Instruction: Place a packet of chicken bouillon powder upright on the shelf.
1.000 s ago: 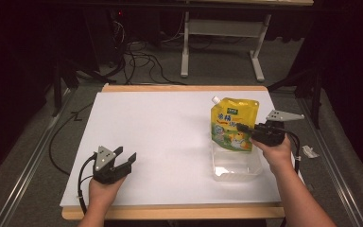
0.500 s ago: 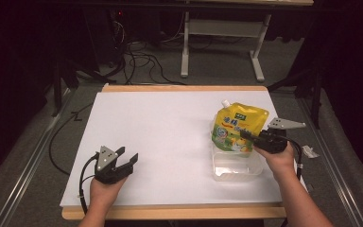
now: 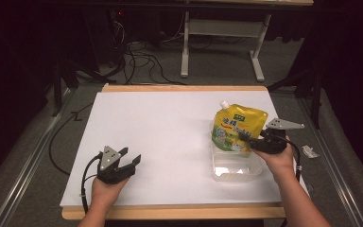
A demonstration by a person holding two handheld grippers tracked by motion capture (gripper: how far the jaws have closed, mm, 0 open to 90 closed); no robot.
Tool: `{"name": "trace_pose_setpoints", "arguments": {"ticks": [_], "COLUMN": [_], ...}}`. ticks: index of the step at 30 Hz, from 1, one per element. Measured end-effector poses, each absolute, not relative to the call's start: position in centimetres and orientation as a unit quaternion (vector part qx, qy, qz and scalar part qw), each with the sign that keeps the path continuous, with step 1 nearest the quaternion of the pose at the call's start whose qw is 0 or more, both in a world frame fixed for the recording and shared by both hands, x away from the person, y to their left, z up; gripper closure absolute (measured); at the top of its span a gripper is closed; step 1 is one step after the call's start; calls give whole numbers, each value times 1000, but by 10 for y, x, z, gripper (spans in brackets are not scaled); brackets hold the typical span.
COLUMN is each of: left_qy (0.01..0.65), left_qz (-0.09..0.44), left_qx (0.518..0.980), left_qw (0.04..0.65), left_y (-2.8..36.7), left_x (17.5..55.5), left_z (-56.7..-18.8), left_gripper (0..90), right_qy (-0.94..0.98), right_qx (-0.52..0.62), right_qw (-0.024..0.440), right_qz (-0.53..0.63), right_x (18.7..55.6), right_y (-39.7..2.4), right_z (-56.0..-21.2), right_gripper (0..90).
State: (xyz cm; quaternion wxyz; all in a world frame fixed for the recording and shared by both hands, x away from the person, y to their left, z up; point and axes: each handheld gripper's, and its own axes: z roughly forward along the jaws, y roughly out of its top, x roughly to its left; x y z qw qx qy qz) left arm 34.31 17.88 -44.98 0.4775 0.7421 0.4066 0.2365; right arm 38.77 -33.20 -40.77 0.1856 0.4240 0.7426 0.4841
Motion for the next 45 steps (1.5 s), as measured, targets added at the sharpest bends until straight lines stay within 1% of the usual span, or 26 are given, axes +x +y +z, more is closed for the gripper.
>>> {"name": "trace_pose_setpoints", "arguments": {"ticks": [1, 2, 5, 8, 13, 18, 24, 31, 32, 34, 37, 41, 42, 43, 44, 45], "left_qy": [406, 406, 403, 399, 396, 390, 390, 380, 380, 379, 374, 368, 368, 366, 363, 362], "left_qz": [235, 235, 231, 228, 226, 219, 207, 209, 209, 204, 202, 198, 198, 197, 195, 195], "left_qx": [742, 742, 742, 743, 744, 747, 751, 752, 752, 754, 757, 761, 761, 761, 761, 761], "left_qw": [478, 480, 483, 486, 488, 491, 491, 497, 497, 496, 496, 497, 497, 498, 501, 502], "left_y": [179, 178, 176, 174, 172, 170, 168, 165, 165, 163, 161, 160, 160, 160, 160, 160], "left_x": [344, 345, 346, 346, 345, 343, 343, 336, 336, 336, 336, 337, 337, 337, 336, 335], "left_z": [-449, -449, -448, -447, -446, -445, -444, -437, -437, -437, -436, -436, -436, -436, -436, -436], "left_gripper": [412, 410, 406, 401, 391, 356, 295, 269, 266, 259, 246, 237, 234, 234, 232, 232], "right_qy": [740, 737, 734, 729, 724, 721, 721, 729, 729, 736, 746, 764, 764, 767, 773, 774], "right_qx": [428, 432, 443, 453, 461, 462, 461, 439, 439, 422, 407, 382, 382, 375, 363, 360], "right_qw": [188, 192, 201, 207, 216, 226, 244, 247, 247, 243, 232, 212, 212, 209, 196, 188], "right_qz": [484, 482, 473, 470, 466, 465, 456, 463, 463, 470, 474, 474, 474, 477, 482, 486], "right_x": [388, 388, 386, 383, 377, 364, 341, 307, 307, 296, 291, 293, 293, 295, 299, 302], "right_y": [-332, -332, -330, -330, -332, -334, -333, -312, -312, -296, -275, -242, -242, -233, -214, -204], "right_z": [-407, -405, -401, -398, -395, -391, -385, -376, -376, -371, -369, -370, -370, -371, -374, -376], "right_gripper": [410, 340, 217, 160, 131, 109, 87, 68, 68, 63, 63, 62, 62, 62, 62, 62]}}
